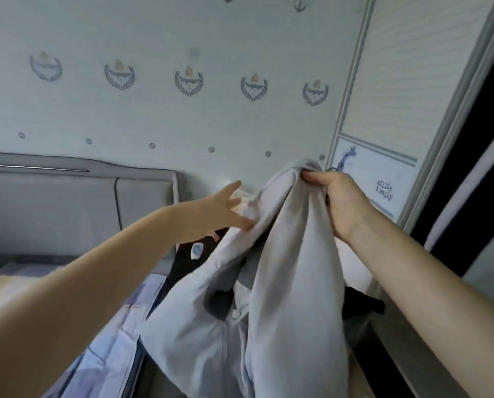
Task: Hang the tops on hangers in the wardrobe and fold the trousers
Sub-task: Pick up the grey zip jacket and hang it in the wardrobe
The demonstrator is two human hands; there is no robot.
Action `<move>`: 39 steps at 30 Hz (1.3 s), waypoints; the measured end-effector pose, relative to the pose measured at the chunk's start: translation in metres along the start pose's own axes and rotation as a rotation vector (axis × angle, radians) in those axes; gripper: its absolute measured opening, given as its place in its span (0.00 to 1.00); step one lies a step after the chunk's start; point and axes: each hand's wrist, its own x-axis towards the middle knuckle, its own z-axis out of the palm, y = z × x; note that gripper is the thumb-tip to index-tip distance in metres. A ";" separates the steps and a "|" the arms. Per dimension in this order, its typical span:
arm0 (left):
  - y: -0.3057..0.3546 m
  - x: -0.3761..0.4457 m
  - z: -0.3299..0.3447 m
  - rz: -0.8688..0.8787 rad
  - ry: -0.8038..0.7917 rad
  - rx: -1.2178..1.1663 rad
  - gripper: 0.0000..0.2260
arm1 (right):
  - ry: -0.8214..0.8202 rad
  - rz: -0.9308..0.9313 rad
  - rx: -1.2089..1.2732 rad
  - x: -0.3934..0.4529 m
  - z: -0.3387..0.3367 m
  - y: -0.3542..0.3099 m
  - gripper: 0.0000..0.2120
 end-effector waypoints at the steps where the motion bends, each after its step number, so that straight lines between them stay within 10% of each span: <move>1: -0.008 0.004 0.008 0.020 -0.056 0.000 0.47 | 0.029 -0.010 0.000 0.001 -0.003 -0.003 0.16; 7: -0.024 0.033 0.048 0.115 -0.363 0.137 0.33 | 0.263 -0.061 -0.142 -0.001 -0.039 -0.028 0.19; 11: -0.034 0.058 0.071 0.217 -0.101 0.580 0.11 | 0.372 -0.035 -0.223 -0.004 -0.069 -0.040 0.17; 17: -0.029 0.080 0.050 0.023 -0.132 -0.436 0.05 | 0.638 0.139 -0.507 -0.018 -0.133 -0.051 0.12; 22: 0.028 0.086 0.059 0.099 -0.131 -0.679 0.06 | 0.702 0.160 -1.117 -0.030 -0.163 -0.025 0.12; 28: 0.091 0.092 0.096 0.069 -0.337 -0.660 0.11 | 0.462 -0.554 -1.261 -0.063 -0.109 0.010 0.11; 34: 0.125 0.092 0.119 0.111 -0.505 -0.646 0.12 | 0.319 -0.086 -1.036 -0.080 -0.104 0.031 0.12; 39: 0.135 0.083 0.114 0.177 -0.471 -0.540 0.22 | 0.367 -0.179 -0.942 -0.084 -0.110 0.039 0.10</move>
